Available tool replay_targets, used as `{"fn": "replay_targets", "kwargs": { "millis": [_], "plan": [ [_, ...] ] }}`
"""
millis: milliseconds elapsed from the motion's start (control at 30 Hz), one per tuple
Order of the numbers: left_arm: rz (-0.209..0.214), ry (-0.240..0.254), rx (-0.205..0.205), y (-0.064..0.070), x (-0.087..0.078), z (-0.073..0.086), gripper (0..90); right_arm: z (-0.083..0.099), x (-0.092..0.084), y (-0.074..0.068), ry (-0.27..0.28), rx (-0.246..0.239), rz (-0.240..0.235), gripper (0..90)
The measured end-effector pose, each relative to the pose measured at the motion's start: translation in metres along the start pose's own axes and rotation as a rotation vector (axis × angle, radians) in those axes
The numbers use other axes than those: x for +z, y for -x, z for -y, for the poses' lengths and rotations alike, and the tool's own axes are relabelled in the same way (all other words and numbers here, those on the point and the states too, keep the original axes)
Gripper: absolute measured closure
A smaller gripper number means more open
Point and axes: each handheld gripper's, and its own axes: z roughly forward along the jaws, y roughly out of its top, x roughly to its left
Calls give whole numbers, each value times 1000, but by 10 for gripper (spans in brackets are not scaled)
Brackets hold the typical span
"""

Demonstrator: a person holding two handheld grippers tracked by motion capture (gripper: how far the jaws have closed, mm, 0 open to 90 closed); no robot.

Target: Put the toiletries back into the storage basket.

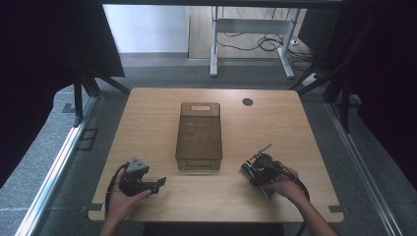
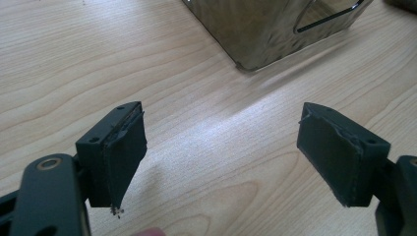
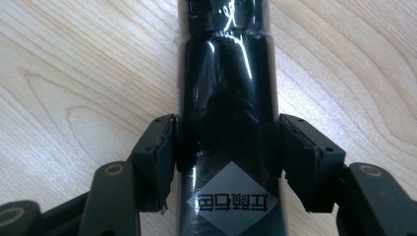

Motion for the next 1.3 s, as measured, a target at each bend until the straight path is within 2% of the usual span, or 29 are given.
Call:
{"fn": "replay_targets", "kwargs": {
  "millis": [200, 633, 800, 1100, 1167, 1300],
  "plan": [
    [6, 2, -1, 0, 0, 0, 191, 1, 2, 0, 4, -8, 6, 425],
    [6, 4, -2, 1, 0, 0, 192, 0, 3, 5, -3, 0, -36, 430],
    [4, 5, -1, 1, -1, -1, 193, -1, 3, 5, -11, -5, -38, 436],
    [4, 10, -2, 0, -2, -1, 193, -5, 2, 13, -36, 14, -93, 445],
    [2, 12, -3, 0, -2, -1, 193, -6, 0, 14, -24, 21, -79, 446],
    [2, 10, -1, 0, -2, -1, 193, -7, -5, 17, -16, 34, -113, 448]
  ]
}}
